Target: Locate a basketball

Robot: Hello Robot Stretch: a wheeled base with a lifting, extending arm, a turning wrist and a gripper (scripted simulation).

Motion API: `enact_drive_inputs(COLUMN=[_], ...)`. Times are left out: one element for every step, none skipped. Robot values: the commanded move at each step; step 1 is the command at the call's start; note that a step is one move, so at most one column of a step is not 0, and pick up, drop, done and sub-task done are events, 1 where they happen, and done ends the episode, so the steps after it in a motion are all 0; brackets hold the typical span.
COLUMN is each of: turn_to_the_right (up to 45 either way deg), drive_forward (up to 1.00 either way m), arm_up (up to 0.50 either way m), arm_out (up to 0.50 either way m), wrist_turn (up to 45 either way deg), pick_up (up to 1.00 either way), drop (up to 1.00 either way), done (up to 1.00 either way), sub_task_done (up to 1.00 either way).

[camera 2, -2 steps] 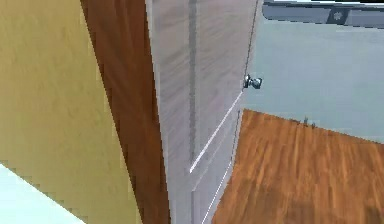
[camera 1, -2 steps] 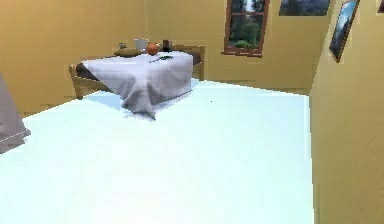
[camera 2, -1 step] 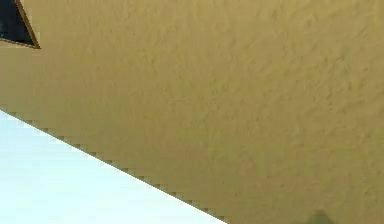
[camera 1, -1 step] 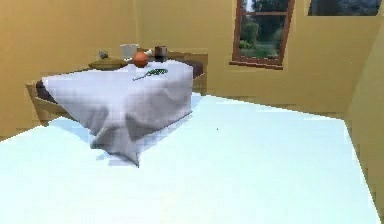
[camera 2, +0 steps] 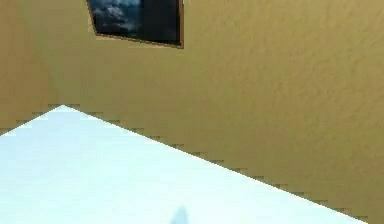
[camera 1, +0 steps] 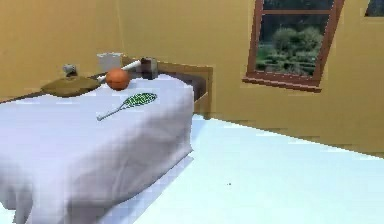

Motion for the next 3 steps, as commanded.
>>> enact_drive_inputs(turn_to_the_right=[0.0,15.0,0.0], drive_forward=[1.00,0.00,0.15], arm_up=[0.00,0.00,0.00], arm_out=[0.00,0.00,0.00], wrist_turn=[0.0,0.0,0.0], pick_up=[0.00,0.00,0.00], drop=[0.00,0.00,0.00], done=[0.00,0.00,0.00], sub_task_done=[0.00,0.00,0.00])
